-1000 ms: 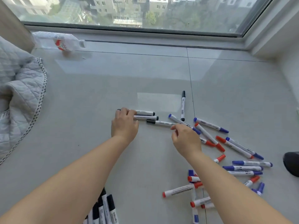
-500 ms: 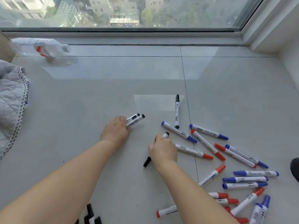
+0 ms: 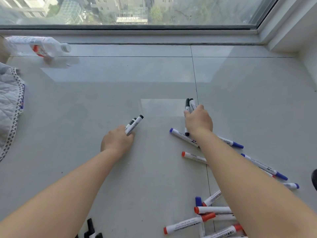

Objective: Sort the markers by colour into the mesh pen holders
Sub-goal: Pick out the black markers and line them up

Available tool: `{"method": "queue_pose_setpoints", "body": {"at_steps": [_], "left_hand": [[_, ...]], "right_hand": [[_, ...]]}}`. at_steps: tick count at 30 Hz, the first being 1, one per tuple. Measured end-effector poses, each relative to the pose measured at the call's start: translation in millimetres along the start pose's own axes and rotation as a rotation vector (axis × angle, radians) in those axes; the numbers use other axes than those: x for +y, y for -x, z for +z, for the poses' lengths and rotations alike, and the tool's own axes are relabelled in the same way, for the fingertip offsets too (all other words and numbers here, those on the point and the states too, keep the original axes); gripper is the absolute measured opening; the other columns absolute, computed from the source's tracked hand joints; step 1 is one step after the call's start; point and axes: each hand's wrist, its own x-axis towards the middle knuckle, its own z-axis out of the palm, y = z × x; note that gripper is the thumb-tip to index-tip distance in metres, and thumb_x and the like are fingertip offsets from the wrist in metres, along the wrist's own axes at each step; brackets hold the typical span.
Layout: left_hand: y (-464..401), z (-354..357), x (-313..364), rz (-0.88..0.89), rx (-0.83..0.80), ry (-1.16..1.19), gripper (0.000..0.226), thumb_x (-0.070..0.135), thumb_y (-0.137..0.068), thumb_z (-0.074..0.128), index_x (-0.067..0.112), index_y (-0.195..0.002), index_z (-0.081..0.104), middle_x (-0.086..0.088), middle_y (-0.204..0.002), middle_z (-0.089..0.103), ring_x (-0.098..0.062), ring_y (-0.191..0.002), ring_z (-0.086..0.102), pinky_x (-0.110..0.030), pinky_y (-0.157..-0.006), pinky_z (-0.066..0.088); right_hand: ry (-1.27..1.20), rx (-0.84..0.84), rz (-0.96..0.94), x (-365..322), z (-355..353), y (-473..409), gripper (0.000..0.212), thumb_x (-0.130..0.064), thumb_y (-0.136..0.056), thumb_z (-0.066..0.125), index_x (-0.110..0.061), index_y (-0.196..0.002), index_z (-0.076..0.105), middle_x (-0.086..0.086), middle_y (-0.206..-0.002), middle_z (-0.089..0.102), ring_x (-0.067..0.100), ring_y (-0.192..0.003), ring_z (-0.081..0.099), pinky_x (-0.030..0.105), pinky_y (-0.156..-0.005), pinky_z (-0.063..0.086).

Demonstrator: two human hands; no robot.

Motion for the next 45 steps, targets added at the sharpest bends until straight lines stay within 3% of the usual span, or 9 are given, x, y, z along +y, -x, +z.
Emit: {"method": "queue_pose_setpoints", "body": {"at_steps": [5, 8, 12, 18, 21, 27, 32, 41, 45], "left_hand": [[2.7, -2.9, -9.3, -0.066, -0.065, 0.146, 0.042, 0.060, -0.087, 0.036, 0.021, -0.075, 0.043, 0.000, -0.072, 0.051, -0.023, -0.070, 0.049, -0.028, -0.049, 0.026], [17.8, -7.6, -20.2, -0.103, -0.067, 0.220, 0.046, 0.064, -0.087, 0.030, 0.020, -0.077, 0.040, -0.001, -0.072, 0.049, -0.023, -0.068, 0.048, -0.029, -0.049, 0.027], [47.7, -12.4, -33.6, -0.051, 0.045, 0.378, 0.044, 0.061, -0.089, 0.031, 0.022, -0.069, 0.032, -0.001, -0.064, 0.045, -0.021, -0.055, 0.042, -0.030, -0.048, 0.026], [107.1, -17.1, -70.6, -0.001, 0.100, 0.366, 0.045, 0.060, -0.089, 0.030, 0.018, -0.075, 0.038, -0.002, -0.061, 0.050, -0.022, -0.055, 0.047, -0.029, -0.048, 0.030], [125.6, -20.1, -103.2, -0.024, 0.091, 0.352, 0.042, 0.057, -0.091, 0.030, 0.019, -0.075, 0.036, -0.001, -0.064, 0.049, -0.026, -0.061, 0.048, -0.031, -0.051, 0.032], [165.7, -23.0, -184.8, -0.084, 0.132, 0.317, 0.040, 0.050, -0.095, 0.029, 0.015, -0.108, 0.043, -0.008, -0.085, 0.058, -0.029, -0.075, 0.050, -0.033, -0.064, 0.037], [210.5, 1.8, -251.9, -0.209, 0.137, 0.358, 0.044, 0.039, -0.097, 0.032, 0.020, -0.136, 0.037, -0.011, -0.130, 0.050, -0.032, -0.111, 0.052, -0.036, -0.082, 0.040], [243.6, 37.9, -309.4, -0.363, 0.119, 0.236, 0.052, 0.033, -0.096, 0.037, 0.022, -0.145, 0.023, -0.015, -0.131, 0.037, -0.032, -0.117, 0.035, -0.043, -0.093, 0.037], [249.9, 47.4, -299.8, -0.355, 0.148, 0.194, 0.058, 0.039, -0.095, 0.038, 0.021, -0.147, 0.019, -0.013, -0.133, 0.033, -0.032, -0.116, 0.031, -0.045, -0.094, 0.035]], "right_hand": [[0.102, -0.023, -0.089, -8.0, 9.5, -5.9, 0.026, -0.025, -0.088, 0.046, -0.003, -0.103, 0.049, 0.016, -0.103, 0.057, 0.033, -0.087, 0.054, 0.031, -0.063, 0.033], [-0.044, -0.056, -0.225, -31.5, 8.7, 25.6, 0.019, -0.028, -0.083, 0.050, -0.010, -0.080, 0.046, 0.008, -0.075, 0.052, 0.028, -0.068, 0.048, 0.029, -0.052, 0.029], [-0.192, -0.172, -0.349, -50.3, 22.3, 98.2, 0.016, -0.026, -0.087, 0.047, -0.013, -0.080, 0.040, 0.002, -0.065, 0.046, 0.029, -0.066, 0.046, 0.033, -0.057, 0.030], [-0.229, -0.403, -0.235, -29.6, 56.6, 206.9, 0.014, -0.023, -0.093, 0.038, -0.012, -0.088, 0.031, 0.015, -0.084, 0.053, 0.037, -0.081, 0.057, 0.040, -0.066, 0.042], [-0.109, -0.447, -0.276, -22.4, 75.4, 252.1, 0.009, -0.019, -0.094, 0.036, -0.015, -0.090, 0.028, 0.019, -0.096, 0.058, 0.037, -0.083, 0.053, 0.037, -0.065, 0.034], [-0.019, -0.361, -0.148, 9.7, 99.2, 315.4, 0.004, -0.013, -0.094, 0.034, -0.013, -0.093, 0.037, 0.016, -0.100, 0.059, 0.034, -0.084, 0.054, 0.033, -0.065, 0.033], [0.019, -0.305, -0.103, 32.5, 119.5, 357.9, 0.018, -0.011, -0.092, 0.035, -0.010, -0.106, 0.047, 0.013, -0.107, 0.055, 0.033, -0.090, 0.054, 0.034, -0.068, 0.037], [0.095, -0.089, -0.136, 42.4, 142.5, 387.9, 0.049, -0.025, -0.094, 0.044, -0.020, -0.141, 0.032, 0.009, -0.127, 0.038, 0.026, -0.113, 0.036, 0.036, -0.086, 0.042], [0.259, -0.080, -0.214, 44.2, 151.8, 393.4, 0.053, -0.035, -0.096, 0.036, -0.021, -0.145, 0.024, 0.005, -0.147, 0.027, 0.027, -0.124, 0.029, 0.038, -0.102, 0.030]]}}
